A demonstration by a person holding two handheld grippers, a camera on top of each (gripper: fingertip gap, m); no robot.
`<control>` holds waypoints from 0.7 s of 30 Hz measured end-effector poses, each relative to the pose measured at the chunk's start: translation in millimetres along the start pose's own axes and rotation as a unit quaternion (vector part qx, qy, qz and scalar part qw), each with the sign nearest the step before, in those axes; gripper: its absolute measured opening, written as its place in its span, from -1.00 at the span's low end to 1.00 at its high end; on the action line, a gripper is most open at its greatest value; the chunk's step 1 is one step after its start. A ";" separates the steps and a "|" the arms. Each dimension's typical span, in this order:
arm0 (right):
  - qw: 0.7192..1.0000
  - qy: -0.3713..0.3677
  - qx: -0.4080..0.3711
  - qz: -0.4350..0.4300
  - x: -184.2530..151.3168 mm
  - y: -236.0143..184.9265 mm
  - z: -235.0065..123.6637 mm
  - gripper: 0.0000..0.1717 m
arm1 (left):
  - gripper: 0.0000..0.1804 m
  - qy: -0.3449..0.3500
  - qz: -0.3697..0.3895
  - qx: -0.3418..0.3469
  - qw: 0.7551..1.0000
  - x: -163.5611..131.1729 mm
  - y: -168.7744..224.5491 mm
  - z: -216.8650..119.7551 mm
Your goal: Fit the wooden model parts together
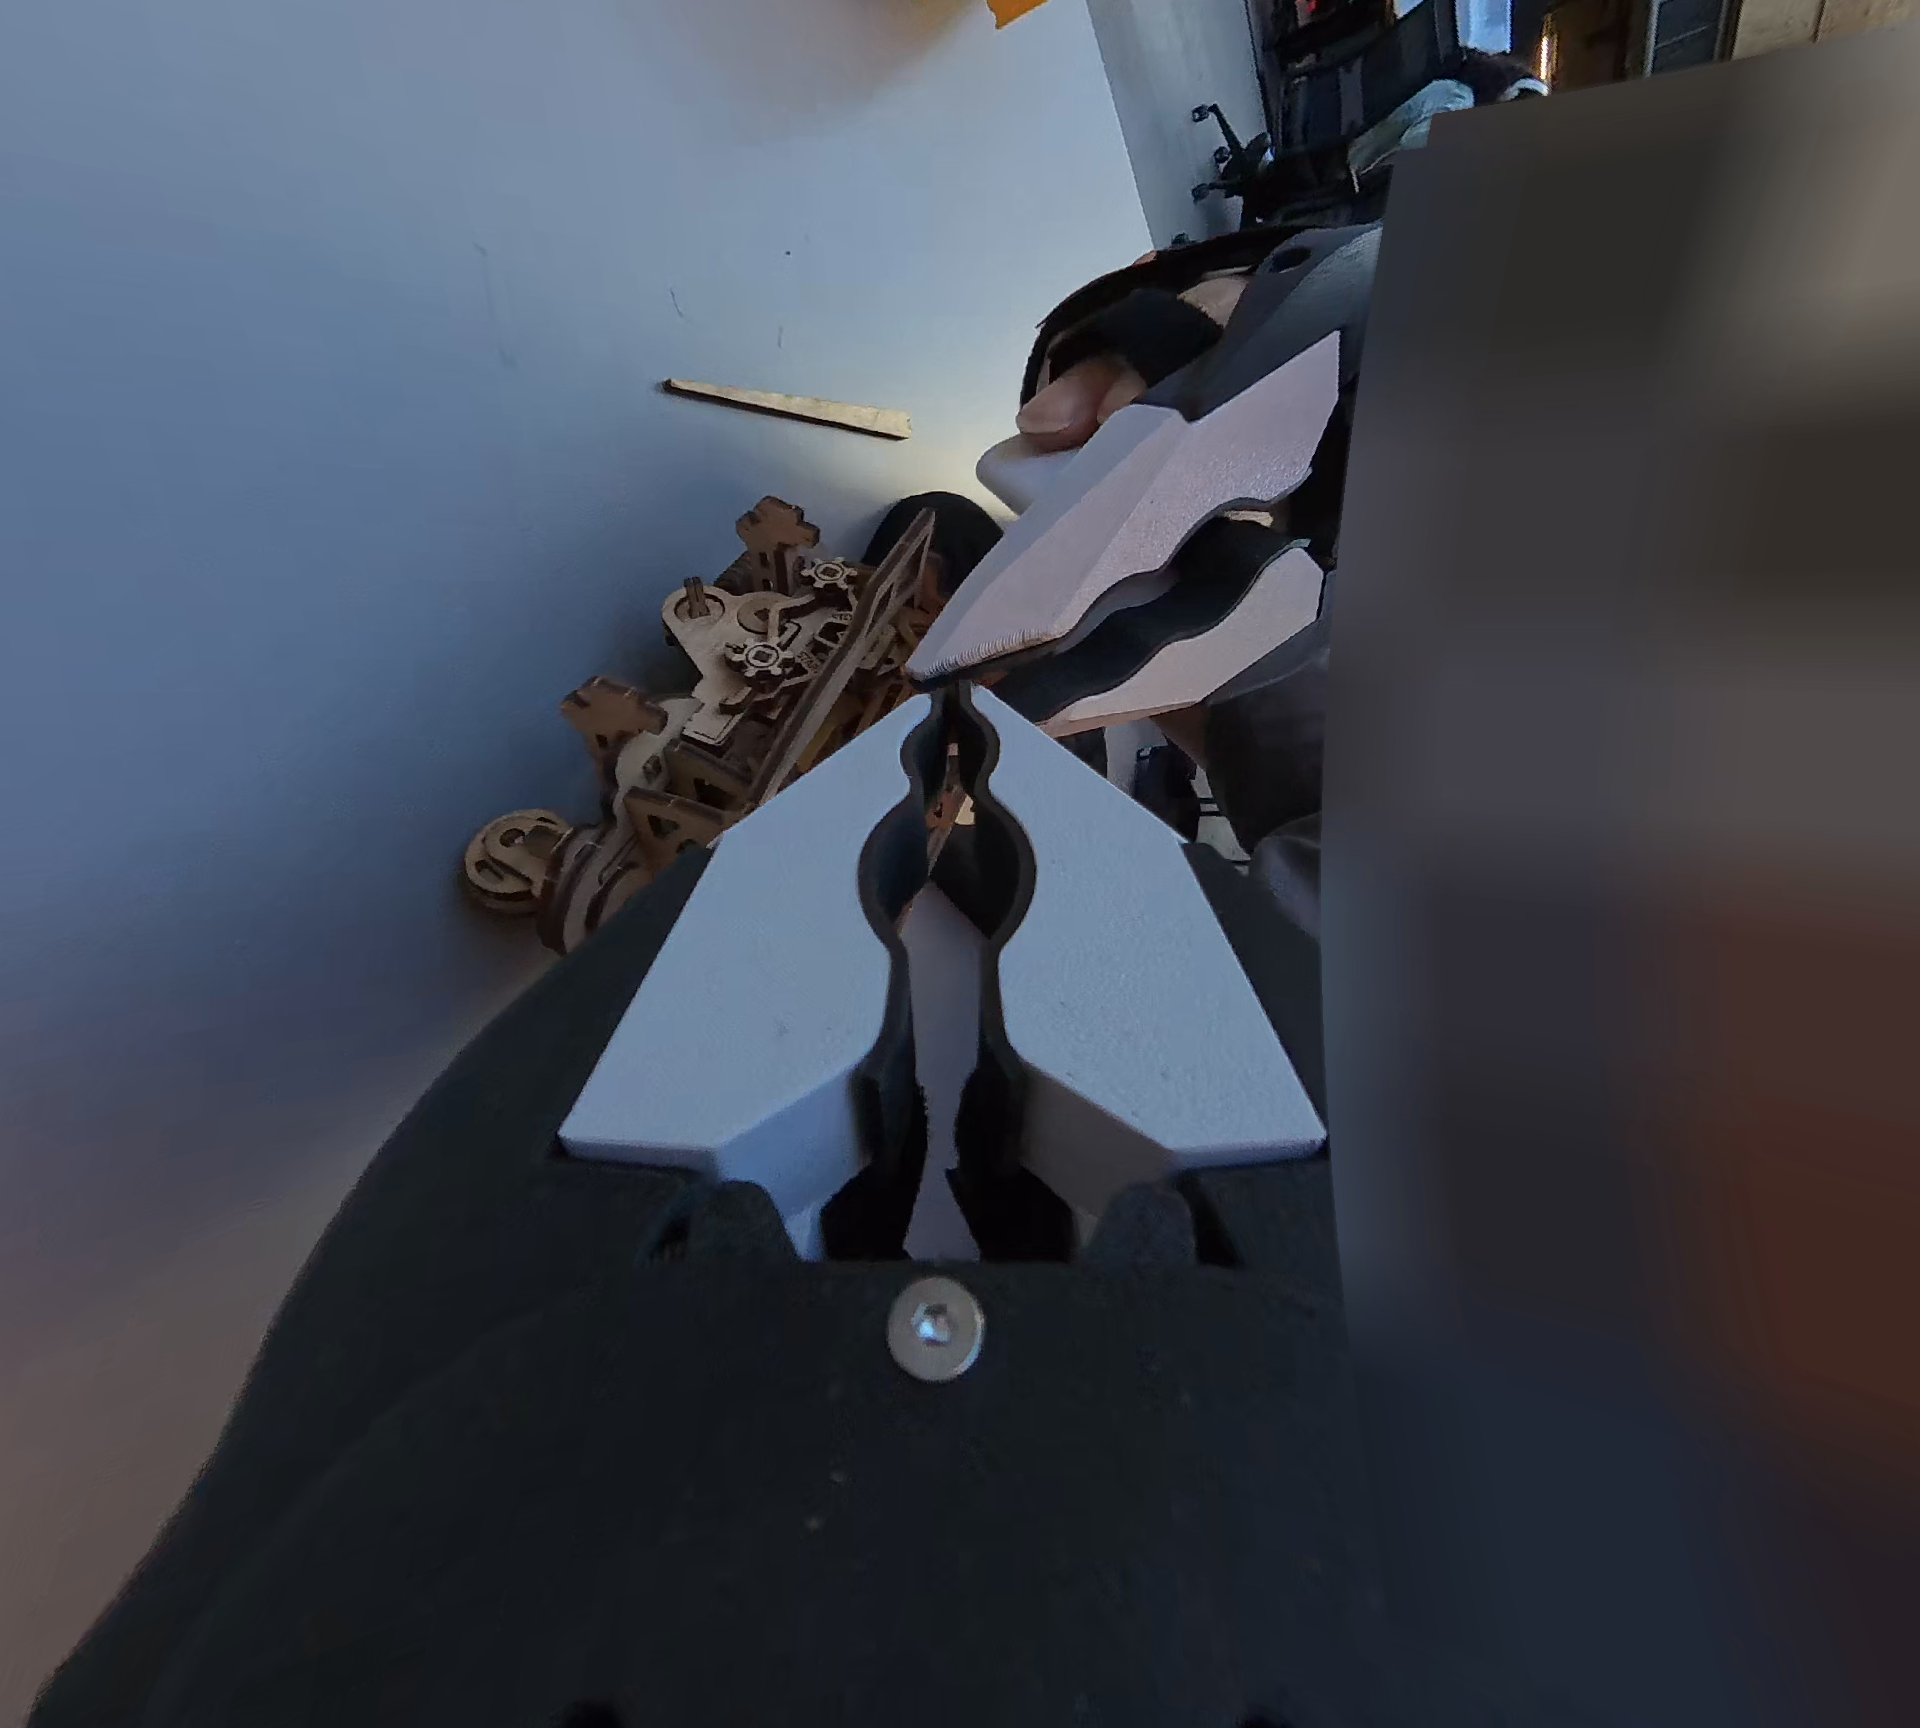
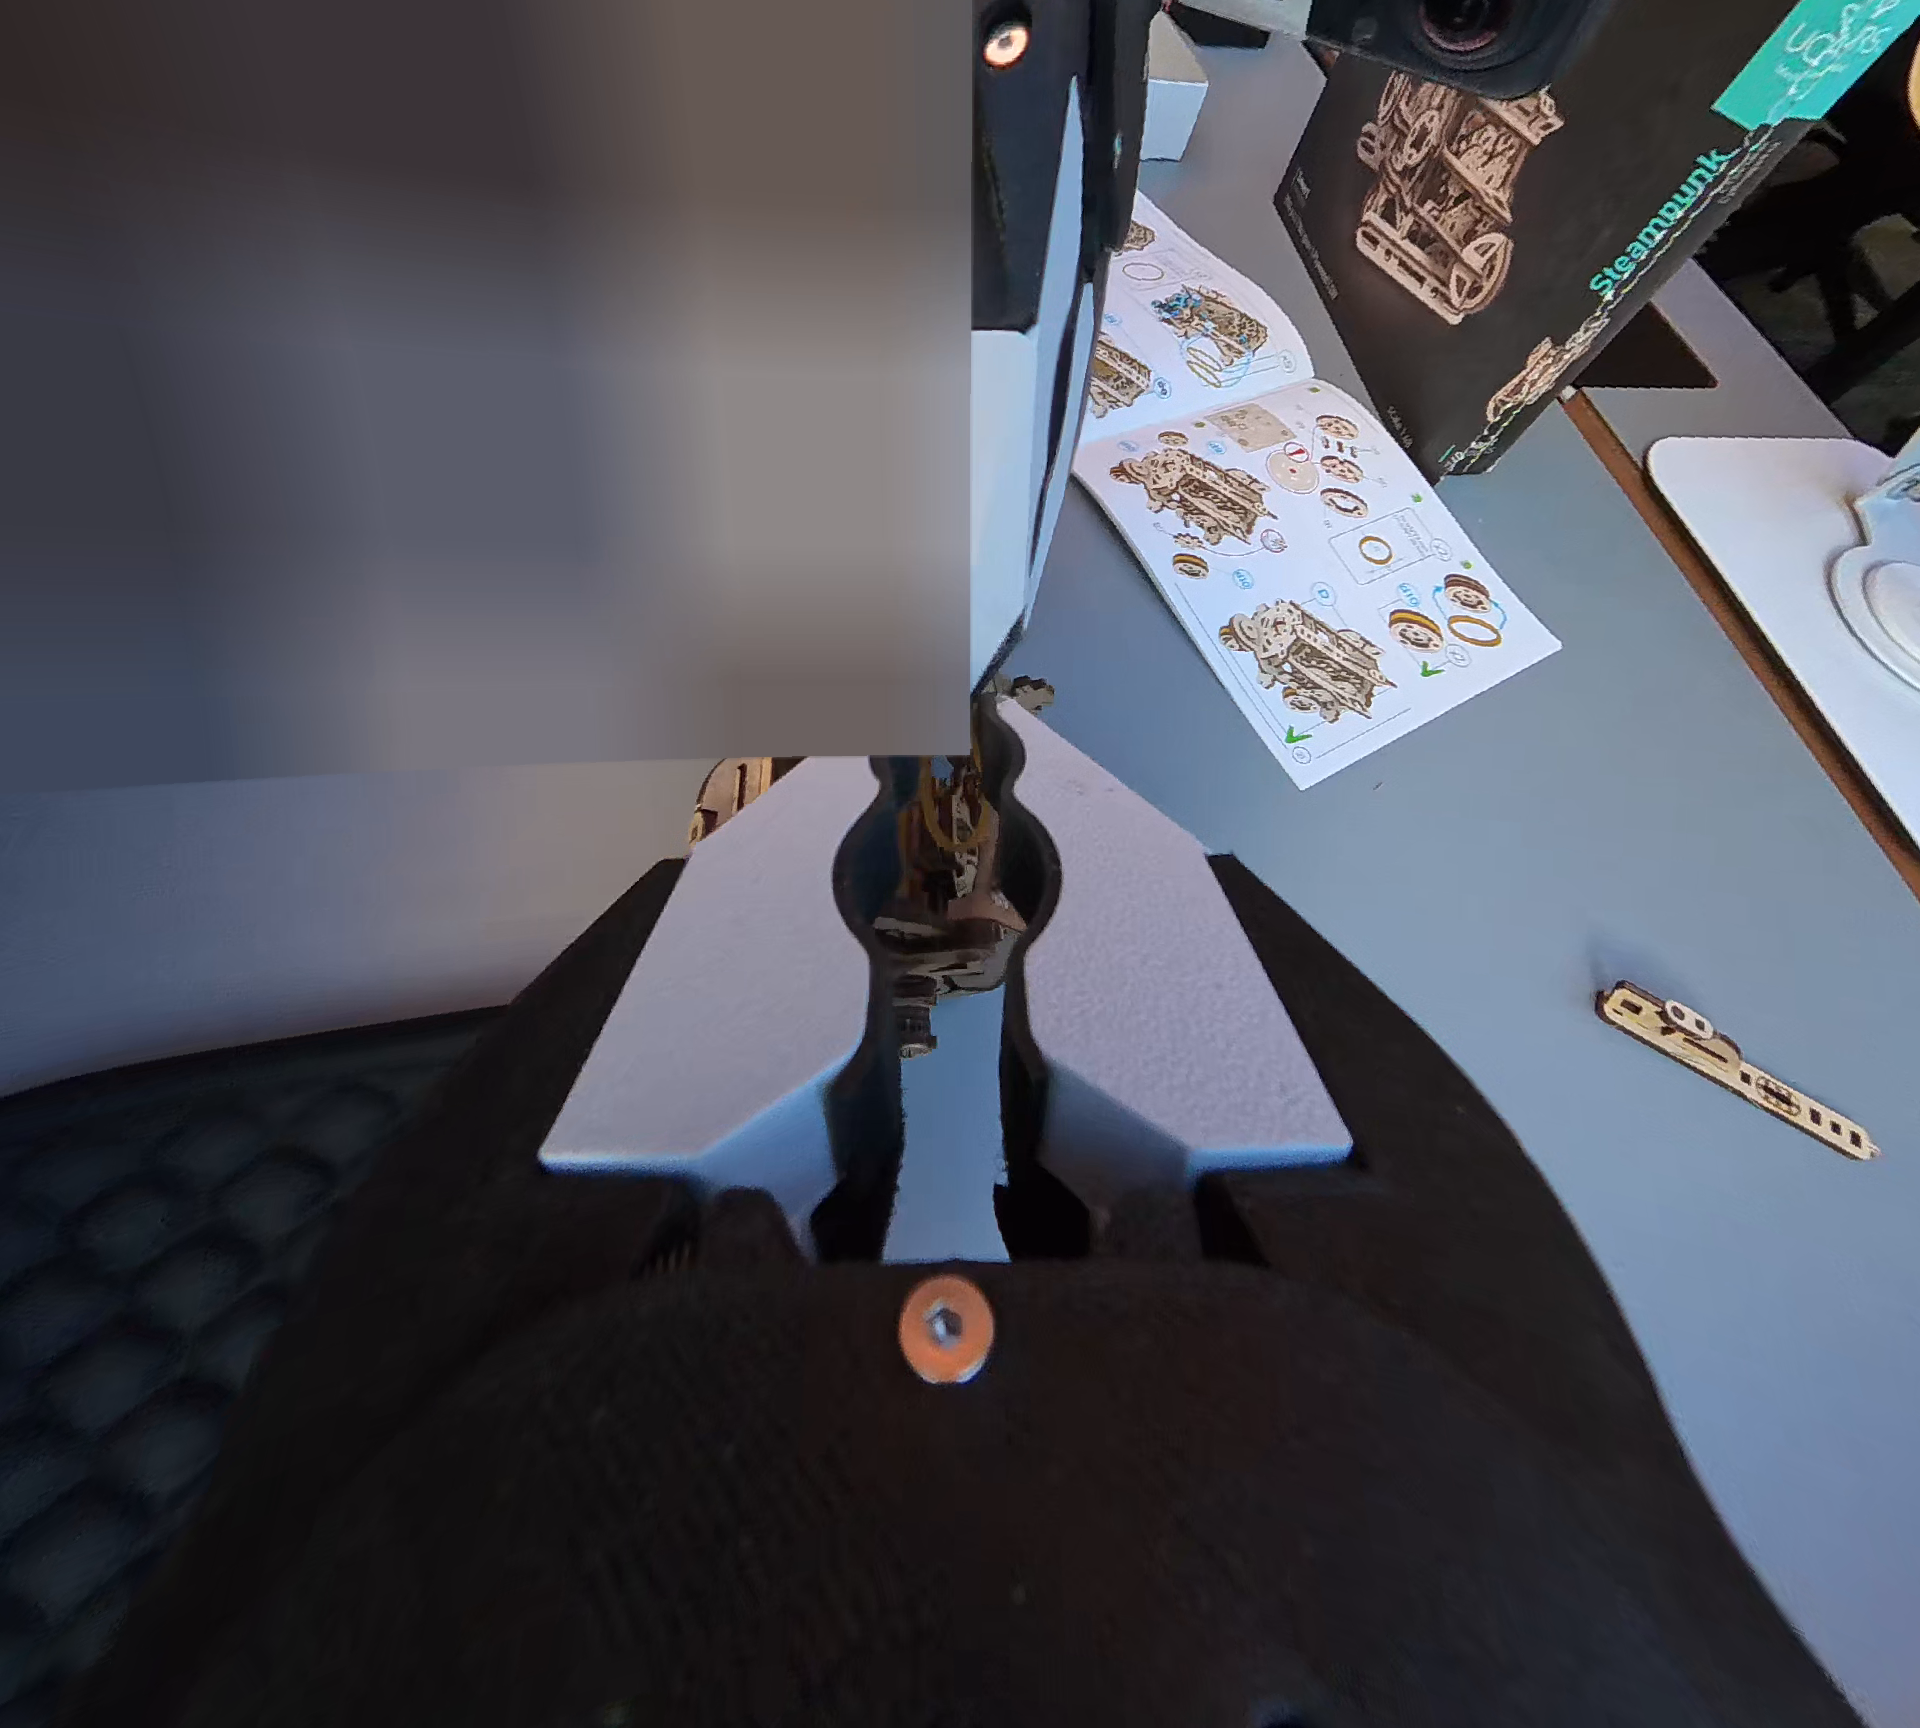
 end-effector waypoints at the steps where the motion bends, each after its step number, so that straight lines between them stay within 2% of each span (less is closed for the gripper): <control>1: 1.000 -0.001 0.003 0.001 -0.3 -0.1 -0.1 -0.91 | -1.00 -0.001 0.004 0.003 1.000 0.0 0.2 0.1; 11: 0.999 0.003 0.035 0.004 -1.6 0.0 -1.0 -0.92 | -1.00 -0.032 0.040 -0.002 0.999 2.7 1.3 -0.2; 21: 0.998 0.047 0.050 0.014 -0.5 4.4 -9.3 -0.89 | -1.00 -0.051 0.112 -0.049 0.991 12.9 4.2 -3.8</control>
Point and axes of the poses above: each gripper's, where its closed fingertips meet, z out along the fingers, x out of its top, y = z × x across the jaws, the point moved 10 cm from there along -z, back along the fingers, and after that the axes turned 14 degrees about x, right-handed, at the moved point
